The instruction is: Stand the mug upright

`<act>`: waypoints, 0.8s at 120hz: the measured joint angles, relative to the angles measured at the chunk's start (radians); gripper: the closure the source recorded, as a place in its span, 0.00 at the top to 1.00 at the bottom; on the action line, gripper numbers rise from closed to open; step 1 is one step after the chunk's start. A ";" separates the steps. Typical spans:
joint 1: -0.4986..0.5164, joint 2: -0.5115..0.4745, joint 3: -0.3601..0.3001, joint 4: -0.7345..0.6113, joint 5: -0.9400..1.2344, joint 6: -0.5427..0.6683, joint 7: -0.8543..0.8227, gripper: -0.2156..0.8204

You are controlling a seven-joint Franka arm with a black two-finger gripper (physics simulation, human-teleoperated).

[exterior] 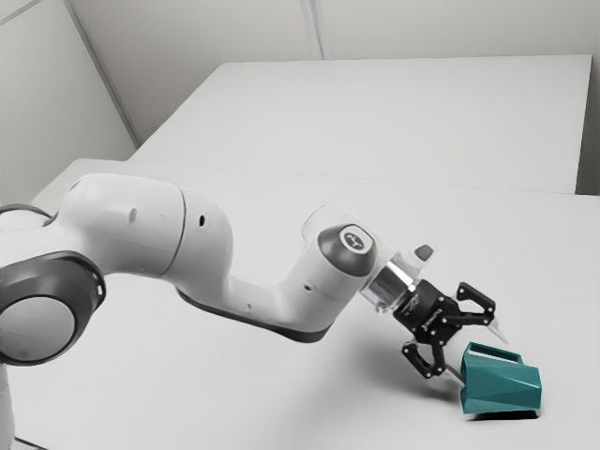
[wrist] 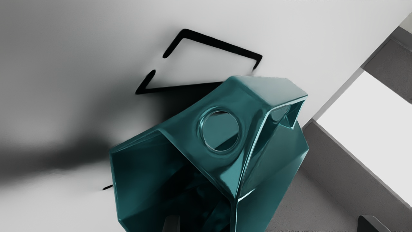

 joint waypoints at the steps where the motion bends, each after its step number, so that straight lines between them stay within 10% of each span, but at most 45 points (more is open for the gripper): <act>1: 0.000 0.001 0.000 0.001 -0.004 0.000 0.000 0.79; 37: -0.012 0.050 0.000 0.039 -0.143 0.001 -0.005 0.79; 66: -0.015 0.037 0.001 0.048 -0.137 0.000 -0.009 0.27; 96: -0.016 0.035 0.001 0.063 -0.099 0.000 -0.016 0.09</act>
